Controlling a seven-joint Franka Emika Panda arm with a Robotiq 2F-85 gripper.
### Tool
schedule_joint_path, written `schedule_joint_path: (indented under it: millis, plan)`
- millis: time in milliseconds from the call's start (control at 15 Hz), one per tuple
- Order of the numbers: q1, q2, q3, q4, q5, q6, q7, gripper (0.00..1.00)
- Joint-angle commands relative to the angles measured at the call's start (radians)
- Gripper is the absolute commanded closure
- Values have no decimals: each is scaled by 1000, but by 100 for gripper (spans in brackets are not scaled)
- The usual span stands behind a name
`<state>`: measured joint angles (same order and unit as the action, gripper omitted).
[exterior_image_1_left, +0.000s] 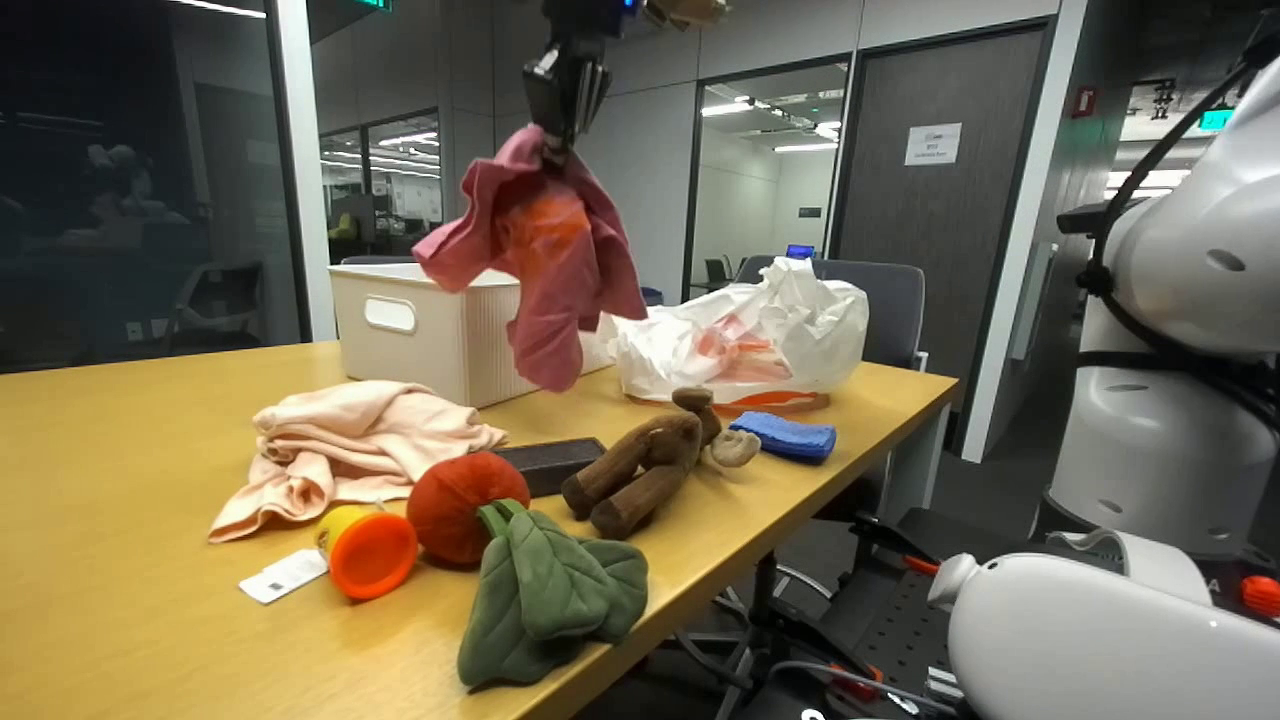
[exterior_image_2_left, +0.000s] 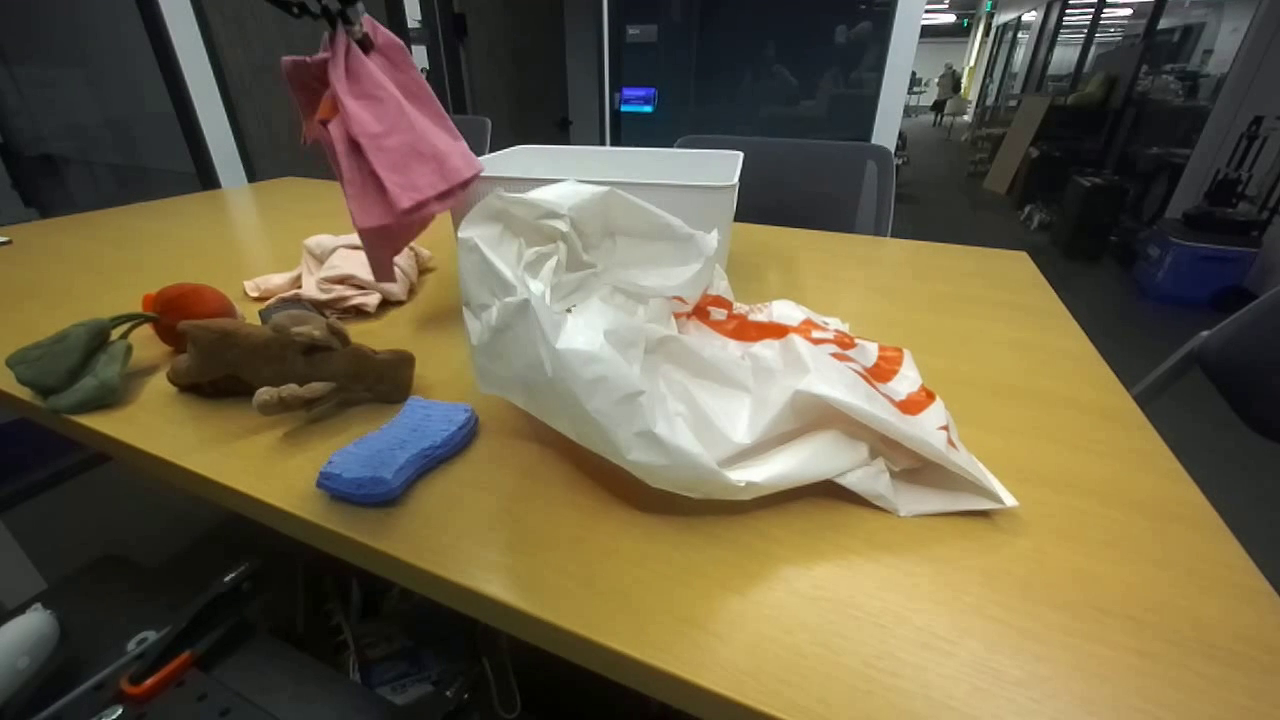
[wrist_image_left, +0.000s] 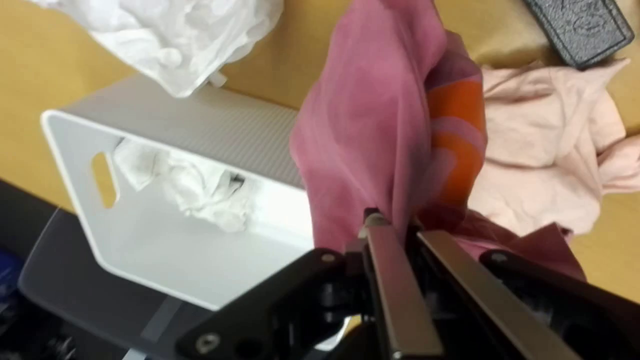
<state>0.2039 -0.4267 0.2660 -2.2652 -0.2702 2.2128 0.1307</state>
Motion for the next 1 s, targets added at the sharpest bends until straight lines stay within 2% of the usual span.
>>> schedule_joint_path:
  millis: [0, 267, 333, 400, 533, 600, 667, 800, 933]
  plan:
    - [-38, -50, 78, 133, -120, -45, 44, 98]
    - [-133, 97, 177, 291, -389, 51, 97, 98]
    - [-170, 141, 205, 322, -479, 71, 131, 98]
    - [-236, 170, 257, 348, -561, 83, 168, 98]
    - [-269, 274, 286, 410, -722, 48, 261, 98]
    - [-213, 330, 239, 429, -799, 11, 306, 98]
    - [-200, 381, 214, 448, -863, 2, 333, 98]
    - [-173, 480, 127, 469, -930, 19, 343, 98]
    - [-144, 549, 56, 490, -944, 39, 340, 98]
